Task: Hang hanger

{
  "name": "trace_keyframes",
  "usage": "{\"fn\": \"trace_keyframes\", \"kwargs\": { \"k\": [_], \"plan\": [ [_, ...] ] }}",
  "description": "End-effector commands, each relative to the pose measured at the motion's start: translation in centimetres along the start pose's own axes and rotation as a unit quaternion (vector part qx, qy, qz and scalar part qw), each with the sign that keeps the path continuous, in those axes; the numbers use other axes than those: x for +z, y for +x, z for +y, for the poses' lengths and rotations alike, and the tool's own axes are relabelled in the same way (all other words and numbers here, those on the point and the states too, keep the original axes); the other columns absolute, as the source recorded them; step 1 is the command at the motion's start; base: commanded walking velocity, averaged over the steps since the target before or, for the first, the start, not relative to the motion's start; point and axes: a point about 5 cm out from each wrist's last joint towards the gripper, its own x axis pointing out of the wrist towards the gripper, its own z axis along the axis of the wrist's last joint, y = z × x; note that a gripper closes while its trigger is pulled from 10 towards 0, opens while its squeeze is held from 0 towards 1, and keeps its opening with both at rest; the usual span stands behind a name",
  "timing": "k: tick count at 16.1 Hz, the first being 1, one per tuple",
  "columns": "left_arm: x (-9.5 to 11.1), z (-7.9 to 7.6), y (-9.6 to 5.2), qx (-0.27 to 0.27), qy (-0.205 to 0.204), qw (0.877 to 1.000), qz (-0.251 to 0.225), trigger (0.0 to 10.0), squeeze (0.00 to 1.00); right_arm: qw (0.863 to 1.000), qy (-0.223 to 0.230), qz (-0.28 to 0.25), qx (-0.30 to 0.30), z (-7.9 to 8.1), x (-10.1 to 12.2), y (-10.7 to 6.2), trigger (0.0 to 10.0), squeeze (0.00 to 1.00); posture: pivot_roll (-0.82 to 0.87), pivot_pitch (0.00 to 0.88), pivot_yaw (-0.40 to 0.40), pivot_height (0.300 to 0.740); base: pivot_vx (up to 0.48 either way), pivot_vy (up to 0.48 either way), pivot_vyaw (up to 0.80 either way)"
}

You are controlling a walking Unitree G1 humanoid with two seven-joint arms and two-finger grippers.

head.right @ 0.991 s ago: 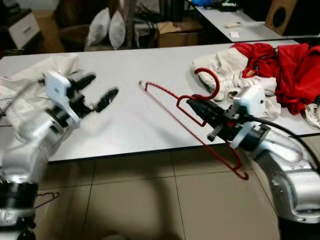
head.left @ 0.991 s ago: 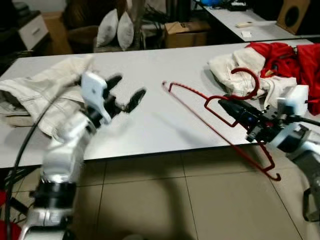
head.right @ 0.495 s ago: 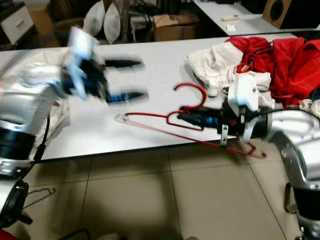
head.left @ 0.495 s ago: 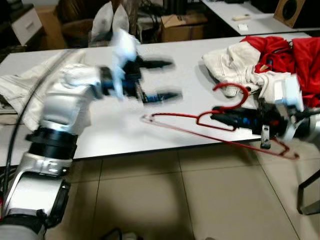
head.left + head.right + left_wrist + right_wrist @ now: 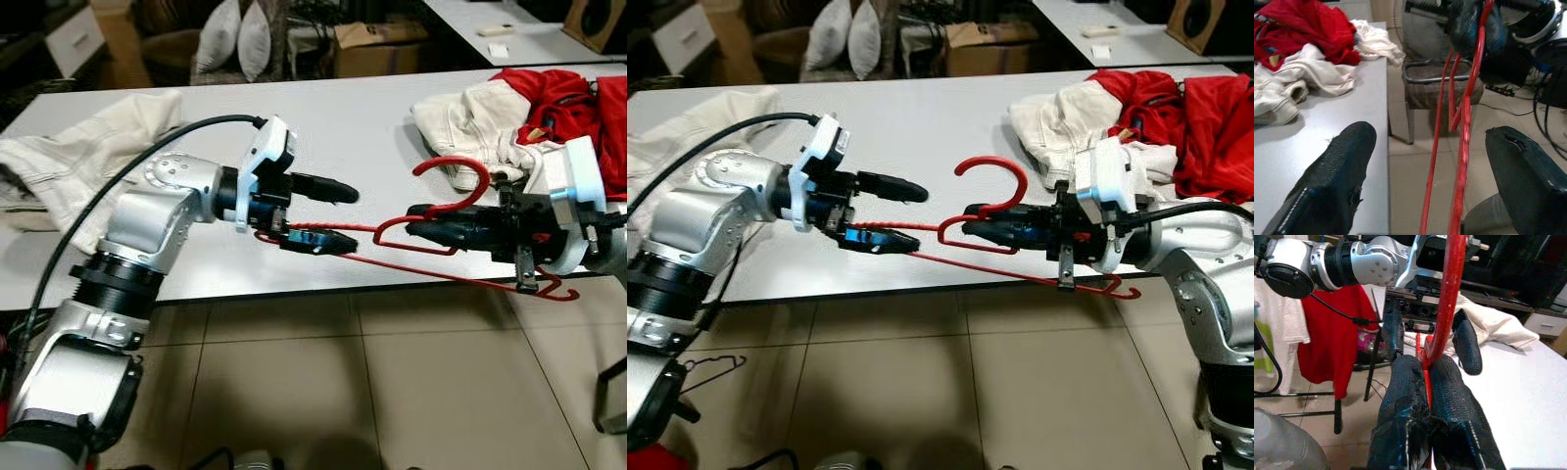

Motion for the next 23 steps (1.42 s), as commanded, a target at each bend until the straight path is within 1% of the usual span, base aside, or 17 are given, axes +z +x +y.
{"fn": "trace_keyframes", "kwargs": {
  "k": [1, 3, 4, 7, 10, 11, 14, 15, 18, 20, 23],
  "plan": [
    [0.5, 0.2, 0.0, -0.003, 0.004, 1.000, 0.002, 0.0, 0.00, 1.000, -0.021, -0.005, 0.012, 0.2, 0.8, 0.4, 10.0, 0.00, -0.02, 0.000, 0.089, 0.740, 0.000, 0.000, 0.00],
    [0.4, 0.0, 0.1, -0.004, 0.001, 1.000, 0.003, 0.0, 0.00, 1.000, -0.022, -0.004, 0.011, 0.1, 0.7, 0.5, 10.0, 0.00, -0.02, 0.000, 0.087, 0.740, 0.000, 0.000, 0.00],
    [0.2, 0.2, 0.2, 0.016, 0.007, 1.000, 0.010, 0.0, 0.00, 1.000, -0.023, -0.003, 0.011, 0.0, 0.7, 0.5, 10.0, 0.00, -0.01, 0.000, 0.087, 0.740, 0.000, 0.000, 0.00],
    [0.5, 0.5, 0.4, 0.038, 0.020, 0.999, 0.012, 0.0, 0.00, 1.000, -0.027, 0.009, -0.003, -0.5, 0.4, 0.7, 10.0, 0.00, -0.01, 0.000, 0.082, 0.740, 0.000, 0.000, 0.00],
    [1.0, 0.1, 0.8, 0.030, 0.031, 0.999, 0.014, 0.0, 0.00, 0.999, -0.026, 0.011, -0.019, -1.0, 0.4, 0.8, 10.0, 0.00, -0.01, 0.000, 0.085, 0.740, 0.000, 0.000, 0.00],
    [0.9, -0.2, 1.1, 0.026, 0.035, 0.999, 0.019, 0.0, 0.00, 0.999, -0.026, 0.012, -0.024, -1.2, 0.3, 0.9, 10.0, 0.00, -0.01, 0.000, 0.087, 0.740, 0.000, 0.000, 0.00],
    [0.5, -0.3, 1.5, 0.030, 0.045, 0.998, 0.031, 0.0, 0.00, 0.999, -0.023, 0.007, -0.037, -1.6, 0.3, 0.9, 10.0, 0.00, -0.01, 0.000, 0.091, 0.740, 0.000, 0.000, 0.00],
    [0.4, 0.0, 1.8, 0.050, 0.050, 0.997, 0.041, 0.0, 0.00, 0.999, -0.022, 0.004, -0.038, -1.6, 0.3, 1.0, 10.0, 0.00, -0.01, 0.000, 0.092, 0.740, 0.000, 0.000, 0.00],
    [0.2, 0.3, 2.1, 0.062, 0.061, 0.995, 0.054, 0.0, 0.00, 0.999, -0.024, 0.003, -0.033, -1.6, 0.5, 1.3, 10.0, 0.00, -0.01, 0.000, 0.093, 0.740, 0.000, 0.000, 0.00],
    [0.8, 0.3, 2.2, 0.063, 0.055, 0.996, 0.026, 0.0, 0.00, 0.999, -0.025, 0.003, -0.034, -1.7, 0.5, 1.3, 10.0, 0.00, -0.01, 0.000, 0.091, 0.740, 0.000, 0.000, 0.00],
    [0.7, -0.5, 2.4, 0.027, 0.048, 0.998, 0.000, 0.0, 0.00, 0.999, -0.026, 0.003, -0.033, -1.6, 0.4, 1.3, 10.0, 0.00, -0.01, 0.000, 0.091, 0.740, 0.000, 0.000, 0.00]
  ]
}}
